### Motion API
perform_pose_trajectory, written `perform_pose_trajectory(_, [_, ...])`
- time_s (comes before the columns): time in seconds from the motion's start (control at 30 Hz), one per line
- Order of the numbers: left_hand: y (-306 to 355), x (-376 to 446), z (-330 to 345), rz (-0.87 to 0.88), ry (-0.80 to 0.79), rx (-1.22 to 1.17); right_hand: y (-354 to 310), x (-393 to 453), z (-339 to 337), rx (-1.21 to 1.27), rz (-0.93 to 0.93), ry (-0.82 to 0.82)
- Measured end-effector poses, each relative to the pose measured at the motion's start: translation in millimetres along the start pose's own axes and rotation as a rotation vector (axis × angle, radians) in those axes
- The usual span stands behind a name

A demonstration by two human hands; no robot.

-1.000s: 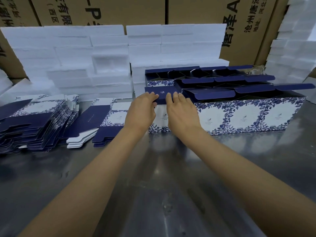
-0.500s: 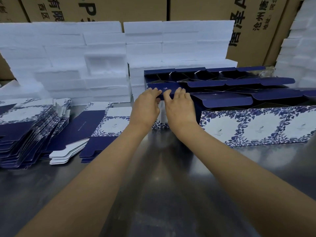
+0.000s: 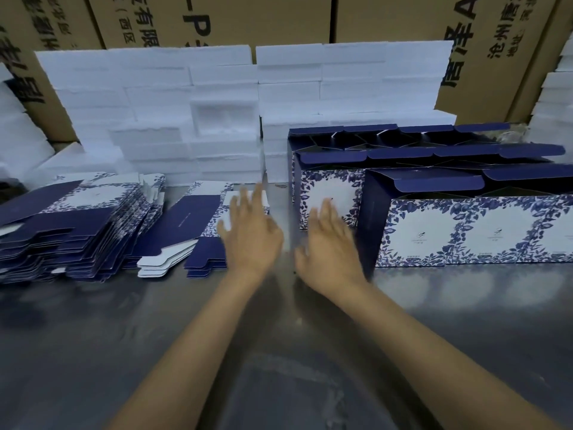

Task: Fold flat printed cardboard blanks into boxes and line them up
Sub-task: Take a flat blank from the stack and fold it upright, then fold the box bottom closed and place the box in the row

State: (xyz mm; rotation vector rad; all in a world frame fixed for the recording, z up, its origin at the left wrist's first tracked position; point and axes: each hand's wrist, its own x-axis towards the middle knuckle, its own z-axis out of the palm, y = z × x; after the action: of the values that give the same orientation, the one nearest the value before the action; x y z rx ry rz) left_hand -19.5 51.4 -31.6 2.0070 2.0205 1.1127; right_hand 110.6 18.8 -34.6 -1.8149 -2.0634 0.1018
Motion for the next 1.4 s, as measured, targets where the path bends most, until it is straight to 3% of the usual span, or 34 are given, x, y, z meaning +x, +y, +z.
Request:
perform_pose_trajectory(0.1, [-36, -6, -25, -0.26, -0.068, 0.077, -23, -11, 12, 0.176, 0.023, -0.242])
perform_pose_trajectory(0.17, [-54, -14, -35, -0.31, -0.117, 0.02, -36, -10, 19, 0.219, 0.031, -0.288])
perform_pose_trajectory(0.37, [-69, -33, -40, -0.174, -0.083, -0.147, -58, -8, 35, 0.176, 0.025, -0.221])
perform_pose_trajectory(0.53, [-64, -31, -41, -0.116, -0.056, -0.096, -65, -16, 47, 0.065, -0.011, -0.135])
perform_pose_trajectory(0.67, [-61, -32, -45, -0.076, 0.023, -0.189, -71, -12, 44, 0.215, 0.029, -0.018])
perform_pose_trajectory(0.83, [-49, -34, -52, 0.013, 0.219, -0.317, -76, -6, 27, 0.817, 0.178, 0.145])
perform_pose_trajectory(0.93, [-38, -37, -55, 0.075, 0.282, -0.405, -77, 2, 12, 1.384, 0.362, 0.089])
perform_pose_trajectory(1.03, [-25, -42, -57, 0.137, 0.317, -0.477, -68, 11, -6, 1.863, 0.433, -0.049])
perform_pose_trajectory(1.17, [-11, -53, -57, 0.147, 0.339, -0.328, -56, 15, -25, 1.693, 0.434, -0.155])
perform_pose_trajectory(1.3, [-6, -54, -64, 0.199, 0.432, -0.092, -43, 13, -35, 1.564, 0.318, -0.058])
perform_pose_trajectory(1.4, [-16, -45, -75, 0.137, 0.532, -0.068, -26, 4, -41, 1.497, 0.25, -0.014])
